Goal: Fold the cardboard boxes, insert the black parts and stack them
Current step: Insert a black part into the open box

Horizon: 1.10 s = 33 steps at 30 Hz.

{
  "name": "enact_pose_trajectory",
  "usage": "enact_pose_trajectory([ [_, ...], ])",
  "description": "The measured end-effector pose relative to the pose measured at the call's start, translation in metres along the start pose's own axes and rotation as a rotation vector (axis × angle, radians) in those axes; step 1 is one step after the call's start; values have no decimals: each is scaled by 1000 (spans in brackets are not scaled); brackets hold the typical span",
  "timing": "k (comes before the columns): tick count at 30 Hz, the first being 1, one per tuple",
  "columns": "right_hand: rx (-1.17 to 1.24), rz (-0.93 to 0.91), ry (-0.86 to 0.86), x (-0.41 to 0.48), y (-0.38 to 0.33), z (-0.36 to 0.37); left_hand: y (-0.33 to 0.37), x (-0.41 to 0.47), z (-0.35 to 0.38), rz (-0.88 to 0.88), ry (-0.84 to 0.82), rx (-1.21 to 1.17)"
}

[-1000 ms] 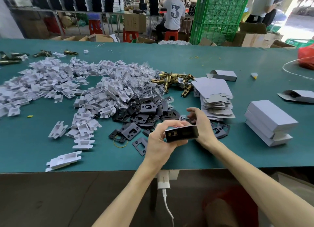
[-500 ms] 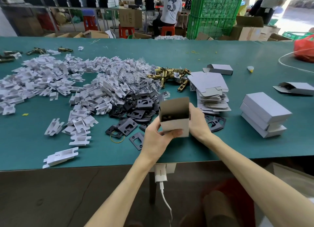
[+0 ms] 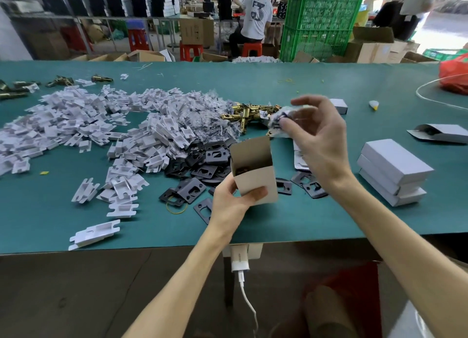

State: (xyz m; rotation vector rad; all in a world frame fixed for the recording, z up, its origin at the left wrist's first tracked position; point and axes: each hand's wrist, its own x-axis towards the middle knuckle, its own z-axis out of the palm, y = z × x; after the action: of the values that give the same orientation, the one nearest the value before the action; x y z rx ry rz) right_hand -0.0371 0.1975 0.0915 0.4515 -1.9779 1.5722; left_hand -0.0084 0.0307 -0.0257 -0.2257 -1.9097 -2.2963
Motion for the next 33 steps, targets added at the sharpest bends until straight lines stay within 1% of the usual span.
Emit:
enact_pose_trajectory([
  [2,-65,-86,-100,-1,-14,0,0,0,0,-26,0,-31],
  [5,-287,-204,-270,-7,-12,7,2,-2,0,-64,-6,-47],
  [7,-399,-250,-328,-10,-5,11,2,-2,0,-58,-21,-29],
  [10,-468,-259,-336,-10,3,11,1,-4,0,-56,-56,-6],
  [13,-471,-282,-298,-8,4,8,1,-4,0,-47,-77,17],
  [15,-495,-287,-311,-7,3,7,-1,-3,0,-44,-91,25],
  [20,-711,-280,-492,-14,4,4,-3,-3,0,-44,-101,39],
  [24,-849,-144,-542,-16,12,-4,-5,-1,0,-35,-74,72],
  [27,-856,-26,-575,-19,18,-11,-6,-1,0,-36,-83,63],
  [29,-840,-26,-576,-23,23,-13,-6,0,-1,-21,-100,52],
  [30,-786,-25,-555,-25,27,-13,-6,0,-1,-12,-104,46],
  [31,-679,5,-517,-28,30,-12,-5,-1,-1,-4,-103,46],
  [33,-399,137,-413,-36,37,-9,-5,-1,0,7,-89,63],
])
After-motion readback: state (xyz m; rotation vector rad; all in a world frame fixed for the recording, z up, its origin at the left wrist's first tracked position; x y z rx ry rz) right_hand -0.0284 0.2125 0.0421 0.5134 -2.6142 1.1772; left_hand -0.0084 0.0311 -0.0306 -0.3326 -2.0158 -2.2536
